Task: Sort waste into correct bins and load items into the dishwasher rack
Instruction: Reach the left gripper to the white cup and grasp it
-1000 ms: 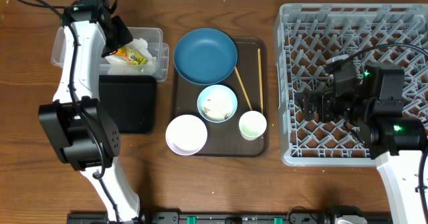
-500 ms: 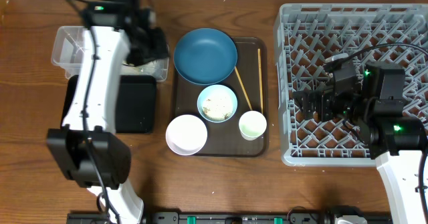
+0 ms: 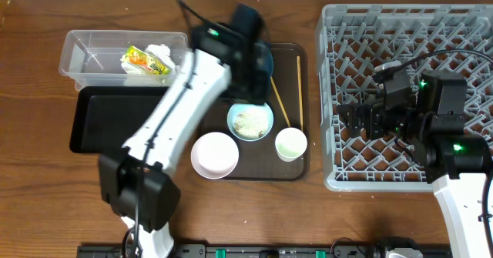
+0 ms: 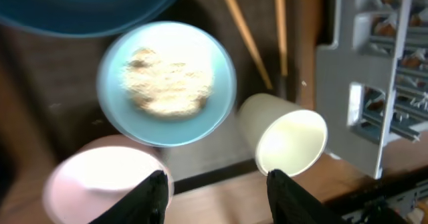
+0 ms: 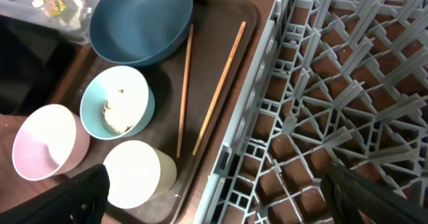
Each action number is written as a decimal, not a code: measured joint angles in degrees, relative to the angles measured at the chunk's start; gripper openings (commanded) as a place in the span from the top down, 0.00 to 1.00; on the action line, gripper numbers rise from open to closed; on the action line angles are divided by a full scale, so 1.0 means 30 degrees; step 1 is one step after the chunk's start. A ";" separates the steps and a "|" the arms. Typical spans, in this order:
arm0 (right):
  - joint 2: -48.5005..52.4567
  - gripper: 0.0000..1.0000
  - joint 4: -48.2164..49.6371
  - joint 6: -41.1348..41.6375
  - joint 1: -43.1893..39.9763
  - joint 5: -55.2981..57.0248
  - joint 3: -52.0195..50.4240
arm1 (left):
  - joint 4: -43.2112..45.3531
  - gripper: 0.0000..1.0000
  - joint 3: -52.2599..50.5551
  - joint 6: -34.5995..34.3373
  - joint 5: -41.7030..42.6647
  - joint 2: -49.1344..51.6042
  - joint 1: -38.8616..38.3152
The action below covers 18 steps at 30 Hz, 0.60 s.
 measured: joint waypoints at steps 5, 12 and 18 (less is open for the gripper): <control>0.0000 0.01 -0.0015 0.0007 0.0000 -0.0007 0.0000 | 0.1625 0.49 -0.2229 -0.1304 -0.0452 0.0000 -0.1843; 0.0000 0.01 -0.0022 0.0211 0.0000 -0.0007 0.0000 | 0.3803 0.49 -0.4517 -0.2106 -0.1013 0.0000 -0.3563; 0.0000 0.01 -0.0168 0.0597 0.0000 -0.0007 0.0000 | 0.4605 0.50 -0.5617 -0.2543 -0.2091 0.0000 -0.4503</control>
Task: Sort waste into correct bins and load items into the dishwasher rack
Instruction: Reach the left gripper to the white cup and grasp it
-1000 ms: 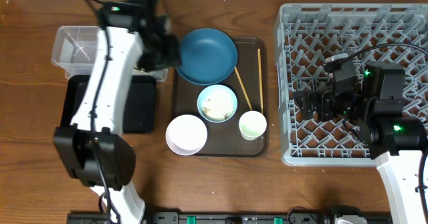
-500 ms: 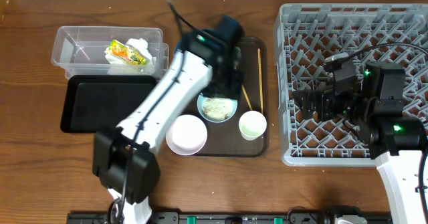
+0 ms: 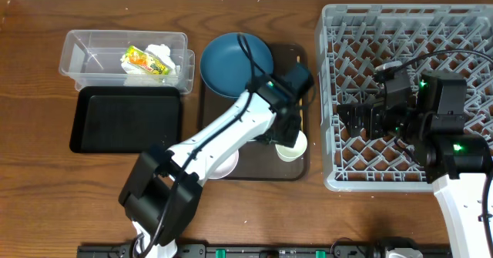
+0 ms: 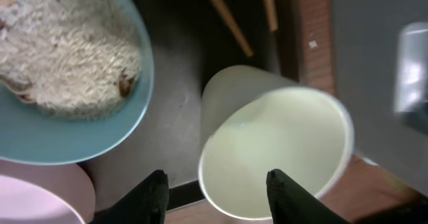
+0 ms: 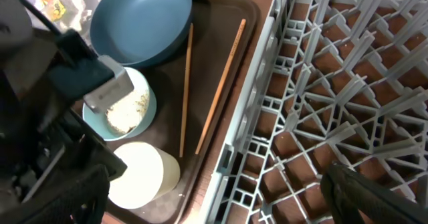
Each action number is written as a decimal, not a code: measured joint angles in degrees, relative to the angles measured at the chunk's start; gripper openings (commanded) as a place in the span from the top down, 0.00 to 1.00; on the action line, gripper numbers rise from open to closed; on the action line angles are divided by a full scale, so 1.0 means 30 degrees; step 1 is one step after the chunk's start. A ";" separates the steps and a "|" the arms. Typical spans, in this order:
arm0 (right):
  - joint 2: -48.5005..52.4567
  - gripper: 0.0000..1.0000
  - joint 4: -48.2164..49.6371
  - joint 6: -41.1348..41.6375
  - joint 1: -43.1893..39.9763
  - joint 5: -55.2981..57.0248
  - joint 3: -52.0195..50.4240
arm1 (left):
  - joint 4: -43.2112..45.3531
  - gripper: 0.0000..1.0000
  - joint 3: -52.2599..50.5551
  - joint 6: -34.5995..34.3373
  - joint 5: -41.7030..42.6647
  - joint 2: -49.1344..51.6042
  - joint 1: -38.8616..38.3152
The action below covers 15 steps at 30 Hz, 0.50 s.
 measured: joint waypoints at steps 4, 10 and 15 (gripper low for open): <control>0.0000 0.01 -0.0197 0.0102 0.0000 0.0000 0.0000 | 0.0903 0.57 -0.0911 -0.0270 -0.0525 0.0000 0.0058; 0.0000 0.01 -0.0313 0.0102 0.0000 0.0000 0.0000 | 0.1479 0.79 -0.1661 -0.0481 -0.0641 0.0000 0.0066; 0.0000 0.01 -0.0357 0.0109 0.0000 0.0000 0.0000 | 0.1683 0.94 -0.1654 -0.0539 -0.0444 0.0000 0.0066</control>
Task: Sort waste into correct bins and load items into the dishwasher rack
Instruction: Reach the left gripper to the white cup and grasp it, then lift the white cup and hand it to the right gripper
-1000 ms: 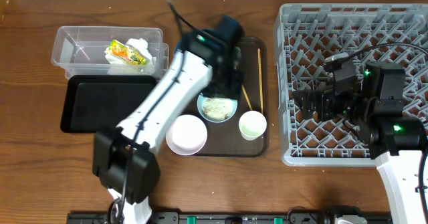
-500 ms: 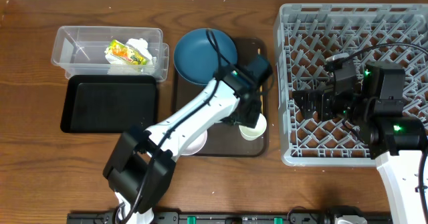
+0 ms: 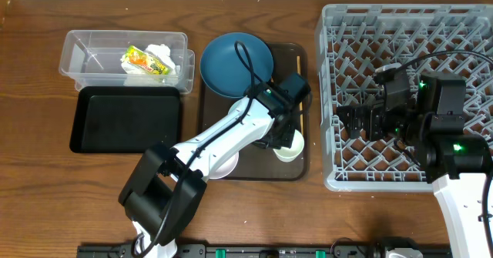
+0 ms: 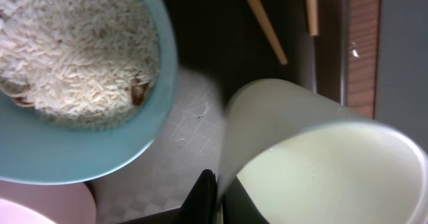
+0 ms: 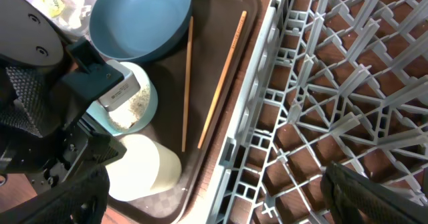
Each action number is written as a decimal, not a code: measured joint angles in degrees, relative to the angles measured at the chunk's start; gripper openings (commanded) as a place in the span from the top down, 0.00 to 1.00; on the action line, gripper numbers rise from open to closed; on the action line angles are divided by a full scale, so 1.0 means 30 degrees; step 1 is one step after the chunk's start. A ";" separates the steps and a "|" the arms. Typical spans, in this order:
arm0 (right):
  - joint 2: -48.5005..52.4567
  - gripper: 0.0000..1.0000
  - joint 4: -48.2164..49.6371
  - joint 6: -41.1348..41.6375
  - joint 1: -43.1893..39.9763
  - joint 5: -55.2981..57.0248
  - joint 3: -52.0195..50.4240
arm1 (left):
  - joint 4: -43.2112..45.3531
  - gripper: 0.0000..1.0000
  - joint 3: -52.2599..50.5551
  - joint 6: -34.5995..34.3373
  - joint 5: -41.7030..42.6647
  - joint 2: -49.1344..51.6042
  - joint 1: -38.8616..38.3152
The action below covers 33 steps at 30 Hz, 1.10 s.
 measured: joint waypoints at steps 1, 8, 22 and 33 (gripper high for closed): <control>0.0000 0.01 0.0000 0.0000 0.0000 0.0000 0.0000 | 0.0044 0.94 0.0000 0.0000 0.0109 0.0000 0.0000; 0.0015 0.01 0.0073 0.0852 0.0000 -0.0131 0.0000 | -0.0131 0.94 0.0000 0.0357 0.1989 -0.0270 0.0954; 0.2302 0.18 0.4845 0.1209 0.0015 -0.9005 -0.0015 | 0.0758 0.94 0.0117 0.3002 1.3799 -0.4823 0.9726; 0.4787 0.17 0.9275 0.0794 0.0903 -1.5606 -0.0044 | 0.1290 0.94 0.0117 0.4014 2.0057 -0.4779 1.0404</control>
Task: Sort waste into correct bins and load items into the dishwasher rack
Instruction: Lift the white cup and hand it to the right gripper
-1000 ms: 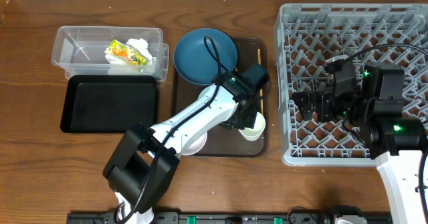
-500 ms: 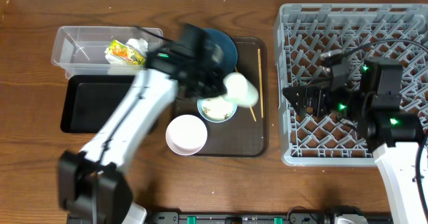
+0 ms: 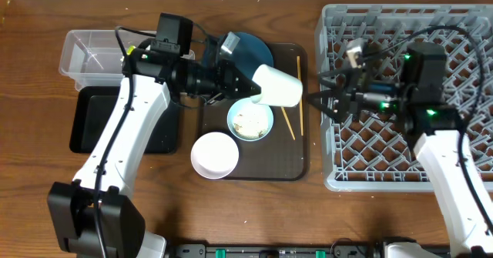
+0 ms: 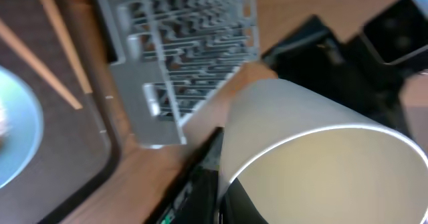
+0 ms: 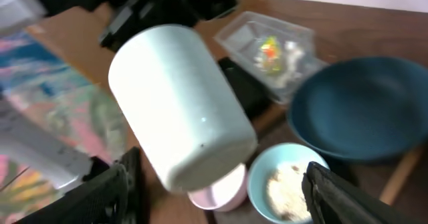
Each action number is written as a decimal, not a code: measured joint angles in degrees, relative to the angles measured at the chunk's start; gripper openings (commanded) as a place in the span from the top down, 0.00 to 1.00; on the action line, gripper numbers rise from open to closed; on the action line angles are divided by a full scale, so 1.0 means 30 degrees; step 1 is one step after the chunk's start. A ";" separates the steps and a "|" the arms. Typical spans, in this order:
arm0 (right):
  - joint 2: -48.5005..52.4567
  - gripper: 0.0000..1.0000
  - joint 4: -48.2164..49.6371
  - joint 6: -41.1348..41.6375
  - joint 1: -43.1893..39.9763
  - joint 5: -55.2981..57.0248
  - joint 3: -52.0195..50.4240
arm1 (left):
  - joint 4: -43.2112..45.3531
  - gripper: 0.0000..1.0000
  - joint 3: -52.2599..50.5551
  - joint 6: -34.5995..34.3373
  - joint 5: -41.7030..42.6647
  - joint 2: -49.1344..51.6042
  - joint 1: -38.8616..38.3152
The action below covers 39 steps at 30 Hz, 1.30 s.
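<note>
A pale cup (image 3: pixel 277 86) hangs on its side above the brown tray (image 3: pixel 296 162), my left gripper (image 3: pixel 253 85) shut on its rim. The left wrist view shows the cup (image 4: pixel 314 150) close up, its wall pinched at the left gripper (image 4: pixel 217 197). My right gripper (image 3: pixel 317 100) stands open at the grey dishwasher rack's (image 3: pixel 408 177) left edge, facing the cup's base (image 5: pixel 180 103). On the tray lie a light blue bowl of rice (image 3: pixel 250 121), a pink bowl (image 3: pixel 215 155), a dark blue plate (image 3: pixel 248 45) and two chopsticks (image 3: pixel 299 75).
A clear bin (image 3: pixel 92 54) holding wrappers sits at the back left, partly behind my left arm. In front of it lies a black tray (image 3: pixel 92 131). The rack fills the table's right side.
The cup stood on the tray with my left gripper shut on its rim; now it is lifted and tipped sideways. My right gripper has moved left from over the rack toward the cup.
My left gripper was open above the bowls near the blue plate. Then its fingers stood open either side of the cup's rim, then shut on that rim. Now the cup is off the tray, held between the two arms, with the right gripper open facing it.
</note>
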 measured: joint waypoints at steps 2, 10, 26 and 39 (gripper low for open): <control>0.0226 0.17 0.0554 0.0007 0.0291 -0.0423 0.0000 | 0.0146 0.94 0.0000 0.0066 0.0801 0.0000 0.0000; 0.0357 0.22 0.2127 0.0022 0.0969 -0.1341 0.0000 | 0.0182 0.94 0.0000 0.0066 0.2667 0.0000 0.0007; 0.0357 0.41 0.4532 0.1078 0.2506 -0.1552 0.0000 | 0.0182 0.94 0.0000 0.0073 0.3563 0.0000 0.0007; 0.0401 0.57 0.7329 0.2674 0.2506 -0.1894 -0.0109 | 0.0342 0.83 0.0015 0.0233 0.4197 0.0000 0.0073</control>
